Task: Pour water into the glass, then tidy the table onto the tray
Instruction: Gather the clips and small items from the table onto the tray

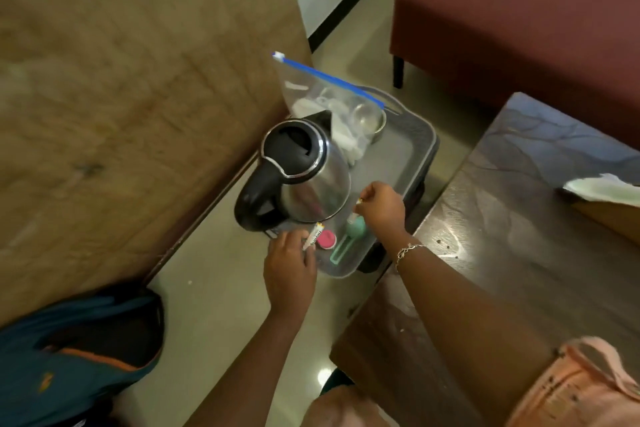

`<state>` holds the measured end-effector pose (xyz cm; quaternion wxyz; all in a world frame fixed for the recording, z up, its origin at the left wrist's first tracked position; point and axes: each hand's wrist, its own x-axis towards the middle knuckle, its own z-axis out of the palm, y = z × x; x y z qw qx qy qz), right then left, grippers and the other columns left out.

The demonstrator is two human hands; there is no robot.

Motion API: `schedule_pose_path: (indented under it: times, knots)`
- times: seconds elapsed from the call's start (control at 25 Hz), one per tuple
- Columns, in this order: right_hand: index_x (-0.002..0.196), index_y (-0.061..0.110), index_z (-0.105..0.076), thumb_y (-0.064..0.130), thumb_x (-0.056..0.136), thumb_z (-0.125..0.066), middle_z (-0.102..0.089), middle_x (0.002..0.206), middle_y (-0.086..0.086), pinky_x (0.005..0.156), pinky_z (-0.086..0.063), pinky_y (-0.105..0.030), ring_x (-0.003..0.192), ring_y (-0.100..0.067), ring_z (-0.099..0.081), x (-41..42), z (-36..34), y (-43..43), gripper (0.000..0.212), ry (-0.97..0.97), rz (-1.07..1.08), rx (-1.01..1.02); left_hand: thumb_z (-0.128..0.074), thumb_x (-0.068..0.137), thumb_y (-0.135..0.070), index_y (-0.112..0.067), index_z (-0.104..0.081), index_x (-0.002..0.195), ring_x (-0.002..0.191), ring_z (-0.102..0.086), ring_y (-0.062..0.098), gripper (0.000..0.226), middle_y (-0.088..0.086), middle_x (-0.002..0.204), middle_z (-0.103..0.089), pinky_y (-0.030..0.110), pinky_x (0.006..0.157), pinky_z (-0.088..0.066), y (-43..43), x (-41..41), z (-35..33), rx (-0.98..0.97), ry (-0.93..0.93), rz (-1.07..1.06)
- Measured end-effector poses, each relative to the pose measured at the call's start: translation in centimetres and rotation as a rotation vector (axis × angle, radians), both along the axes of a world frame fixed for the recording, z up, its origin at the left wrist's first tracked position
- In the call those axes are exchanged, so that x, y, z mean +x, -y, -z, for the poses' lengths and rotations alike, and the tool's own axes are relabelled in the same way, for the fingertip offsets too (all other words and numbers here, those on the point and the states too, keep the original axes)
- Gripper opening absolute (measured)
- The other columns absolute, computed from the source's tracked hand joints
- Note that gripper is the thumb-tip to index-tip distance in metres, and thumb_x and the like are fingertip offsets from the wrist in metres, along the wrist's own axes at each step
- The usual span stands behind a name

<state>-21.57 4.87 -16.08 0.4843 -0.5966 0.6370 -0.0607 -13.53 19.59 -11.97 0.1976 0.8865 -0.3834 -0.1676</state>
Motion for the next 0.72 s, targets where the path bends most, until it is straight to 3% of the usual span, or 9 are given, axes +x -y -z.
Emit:
schedule_pose_path:
  times: [0.32,0.48,0.6,0.72]
  knots:
    - [0.083,0.002,-0.066,0.002,0.077,-0.056,-0.066,0.099,-0.026,0.070,-0.041,-0.033,0.094,-0.041,-0.061,3.3,4.1,0.0,0.012,-0.213,-0.090,0.051,-0.061,0.082,-0.008,-0.009,-0.063,0.100,0.088,-0.055,0.027,0.017,0.010,0.095,-0.063,0.039,0.068,-0.048,-0.4,0.9,1.9,0.008,-0.082,-0.022]
    - [0.090,-0.002,-0.068,0.003,0.081,-0.056,-0.067,0.100,-0.026,0.080,-0.047,-0.039,0.096,-0.040,-0.060,3.0,3.6,0.4,0.016,-0.220,-0.125,0.014,-0.059,0.084,-0.011,-0.009,-0.063,0.102,0.092,-0.055,0.026,0.018,0.010,0.099,-0.063,0.038,0.070,-0.049,0.1,0.5,2.1,0.011,-0.093,-0.010]
    - [0.078,0.004,-0.067,0.008,0.083,-0.061,-0.069,0.090,-0.022,0.079,-0.055,-0.041,0.087,-0.033,-0.064,1.7,1.0,1.2,0.009,-0.026,0.056,0.069,-0.059,0.084,-0.011,-0.008,-0.063,0.101,0.093,-0.055,0.027,0.017,0.011,0.098,-0.063,0.039,0.072,-0.049,0.9,-0.4,1.9,-0.018,-0.098,-0.013]
    - [0.073,0.009,-0.061,0.014,0.080,-0.069,-0.065,0.076,-0.012,0.053,-0.057,-0.024,0.063,-0.020,-0.061,-0.2,-2.6,0.3,0.011,0.315,0.053,0.415,-0.060,0.083,-0.009,-0.007,-0.063,0.101,0.094,-0.055,0.027,0.018,0.011,0.098,-0.063,0.038,0.074,-0.046,1.9,-1.8,1.6,-0.041,-0.101,-0.009]
